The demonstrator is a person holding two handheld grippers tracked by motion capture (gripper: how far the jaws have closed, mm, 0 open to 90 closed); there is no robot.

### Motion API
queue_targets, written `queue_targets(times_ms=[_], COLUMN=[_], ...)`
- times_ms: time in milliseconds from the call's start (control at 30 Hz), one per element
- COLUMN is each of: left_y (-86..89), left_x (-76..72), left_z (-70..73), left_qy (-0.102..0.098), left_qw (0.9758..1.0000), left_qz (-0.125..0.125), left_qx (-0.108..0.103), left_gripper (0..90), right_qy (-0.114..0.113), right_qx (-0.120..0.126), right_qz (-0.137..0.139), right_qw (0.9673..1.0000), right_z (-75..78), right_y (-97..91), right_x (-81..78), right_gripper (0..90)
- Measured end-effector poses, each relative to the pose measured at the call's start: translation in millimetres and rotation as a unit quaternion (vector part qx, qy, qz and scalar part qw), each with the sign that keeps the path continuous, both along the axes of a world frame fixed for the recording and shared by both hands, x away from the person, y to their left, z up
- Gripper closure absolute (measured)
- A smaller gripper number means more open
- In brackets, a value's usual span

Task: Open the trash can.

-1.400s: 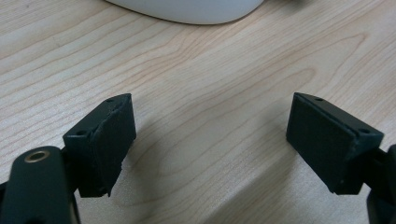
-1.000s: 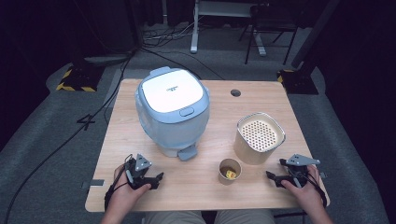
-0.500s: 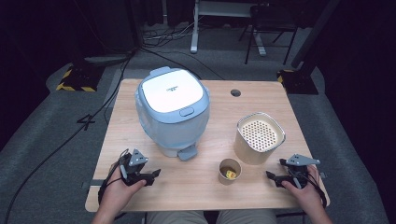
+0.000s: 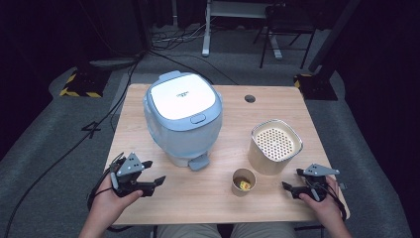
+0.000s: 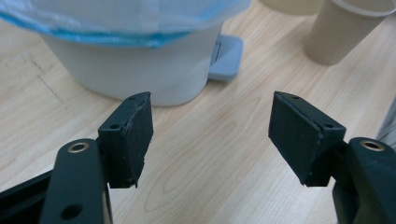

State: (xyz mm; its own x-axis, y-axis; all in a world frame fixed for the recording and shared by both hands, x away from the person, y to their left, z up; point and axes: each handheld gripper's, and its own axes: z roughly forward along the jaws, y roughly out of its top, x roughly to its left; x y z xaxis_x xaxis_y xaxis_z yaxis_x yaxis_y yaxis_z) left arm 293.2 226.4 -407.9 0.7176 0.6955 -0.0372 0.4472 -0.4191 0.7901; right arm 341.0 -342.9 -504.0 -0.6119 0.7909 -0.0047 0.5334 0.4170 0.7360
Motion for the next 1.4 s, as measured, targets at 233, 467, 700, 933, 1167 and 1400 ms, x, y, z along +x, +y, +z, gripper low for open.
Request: queue_targets(times_ms=[233, 467, 700, 933, 1167, 1400], left_y=[5.7, 7.8, 6.7, 4.0, -2.4, -12.7], left_x=[-4.6, -5.3, 3.8, 19.8, 30.1, 49.0], left_z=[15.0, 32.6, 52.7, 80.2, 99.6, 126.4], left_qy=[-0.023, -0.059, -0.071, -0.071, -0.067, -0.071], left_qw=[0.9986, 0.9929, 0.9873, 0.9816, 0.9776, 0.9717], left_qz=[-0.028, -0.071, -0.090, -0.142, -0.161, -0.176], left_qx=[-0.039, -0.076, -0.109, -0.105, -0.117, -0.141], left_gripper=[31.7, 29.7, 30.5, 42.0, 47.3, 59.6], right_qy=[0.000, -0.001, -0.001, -0.001, 0.000, 0.000], right_qx=[0.000, 0.000, -0.001, 0.000, 0.001, 0.002], right_qz=[0.000, 0.000, 0.001, 0.001, 0.000, -0.001], right_qw=[1.0000, 1.0000, 1.0000, 1.0000, 1.0000, 1.0000], right_z=[0.0, -0.2, -0.1, -0.2, -0.1, -0.1], right_y=[0.0, 0.6, 0.7, 0.6, 0.5, 0.9], right_x=[0.0, 0.8, 1.0, 1.0, 1.0, 1.7], right_gripper=[16.1, 16.1, 16.1, 16.2, 16.6, 16.8])
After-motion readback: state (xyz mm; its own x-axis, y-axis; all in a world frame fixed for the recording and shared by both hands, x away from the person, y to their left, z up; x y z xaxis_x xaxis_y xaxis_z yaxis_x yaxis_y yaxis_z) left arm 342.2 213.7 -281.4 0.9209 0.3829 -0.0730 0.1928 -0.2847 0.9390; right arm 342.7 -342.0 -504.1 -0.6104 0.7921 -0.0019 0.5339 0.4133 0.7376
